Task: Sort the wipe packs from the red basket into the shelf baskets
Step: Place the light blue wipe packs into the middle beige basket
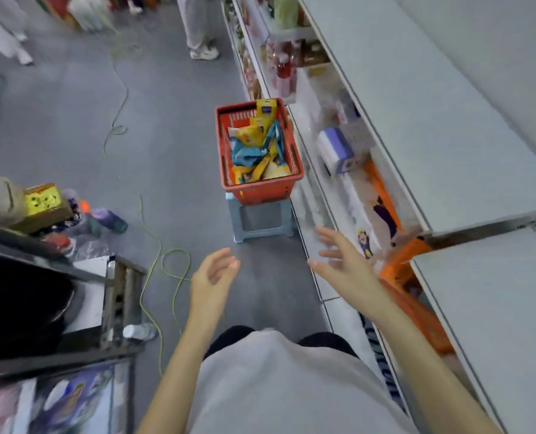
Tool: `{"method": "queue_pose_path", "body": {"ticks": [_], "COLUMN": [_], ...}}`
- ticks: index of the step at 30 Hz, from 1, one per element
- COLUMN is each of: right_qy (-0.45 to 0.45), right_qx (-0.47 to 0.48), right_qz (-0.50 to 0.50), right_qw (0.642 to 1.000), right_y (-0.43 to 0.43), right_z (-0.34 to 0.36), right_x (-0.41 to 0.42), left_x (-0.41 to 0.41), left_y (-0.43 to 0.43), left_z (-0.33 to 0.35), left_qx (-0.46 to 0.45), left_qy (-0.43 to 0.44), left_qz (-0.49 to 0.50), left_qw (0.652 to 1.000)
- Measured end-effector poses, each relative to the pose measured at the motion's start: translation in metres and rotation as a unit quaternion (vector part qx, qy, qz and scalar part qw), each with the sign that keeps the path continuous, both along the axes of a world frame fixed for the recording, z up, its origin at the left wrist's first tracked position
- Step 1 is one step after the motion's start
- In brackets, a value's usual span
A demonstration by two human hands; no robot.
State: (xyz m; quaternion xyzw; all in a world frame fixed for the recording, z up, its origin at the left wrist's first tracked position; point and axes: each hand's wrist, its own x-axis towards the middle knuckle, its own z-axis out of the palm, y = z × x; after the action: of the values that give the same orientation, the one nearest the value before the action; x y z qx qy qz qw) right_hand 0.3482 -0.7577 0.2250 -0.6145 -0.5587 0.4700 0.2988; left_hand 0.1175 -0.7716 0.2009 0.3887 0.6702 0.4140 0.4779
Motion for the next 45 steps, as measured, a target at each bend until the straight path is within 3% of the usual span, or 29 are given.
{"method": "queue_pose_path", "body": {"ticks": [9, 18, 26, 36, 39, 45], "right_qy": [0.032, -0.005, -0.025, -0.065, -0.029, 0.092], "right_qx": [-0.041, -0.111, -0.162, -0.230, -0.254, -0.310], "right_qz": [-0.010, 0.018, 0.029, 0.049, -0.003, -0.146], "right_qw": [0.999, 0.994, 0.986, 0.970, 0.967, 0.935], "right_y": [0.143, 0.343, 0.485, 0.560, 0.571, 0.577], "right_z": [-0.026, -0.082, -0.146, -0.274, -0.308, -0.356], "right_x": [-0.061, -0.070, -0.073, -0.110, -0.120, -0.142], "left_x": [-0.056, -0.053, -0.050, -0.059, -0.061, -0.055], "left_y": [0.102, 0.255, 0.399, 0.483, 0.490, 0.500], "left_z": [-0.039, -0.091, -0.133, -0.234, -0.259, -0.270], "left_qx": [-0.067, -0.146, -0.163, -0.222, -0.238, -0.217], "left_qy": [0.006, 0.024, 0.049, 0.072, 0.036, 0.057], "left_qz": [0.038, 0.121, 0.137, 0.097, 0.108, 0.075], "left_qw": [0.997, 0.982, 0.976, 0.968, 0.965, 0.972]}}
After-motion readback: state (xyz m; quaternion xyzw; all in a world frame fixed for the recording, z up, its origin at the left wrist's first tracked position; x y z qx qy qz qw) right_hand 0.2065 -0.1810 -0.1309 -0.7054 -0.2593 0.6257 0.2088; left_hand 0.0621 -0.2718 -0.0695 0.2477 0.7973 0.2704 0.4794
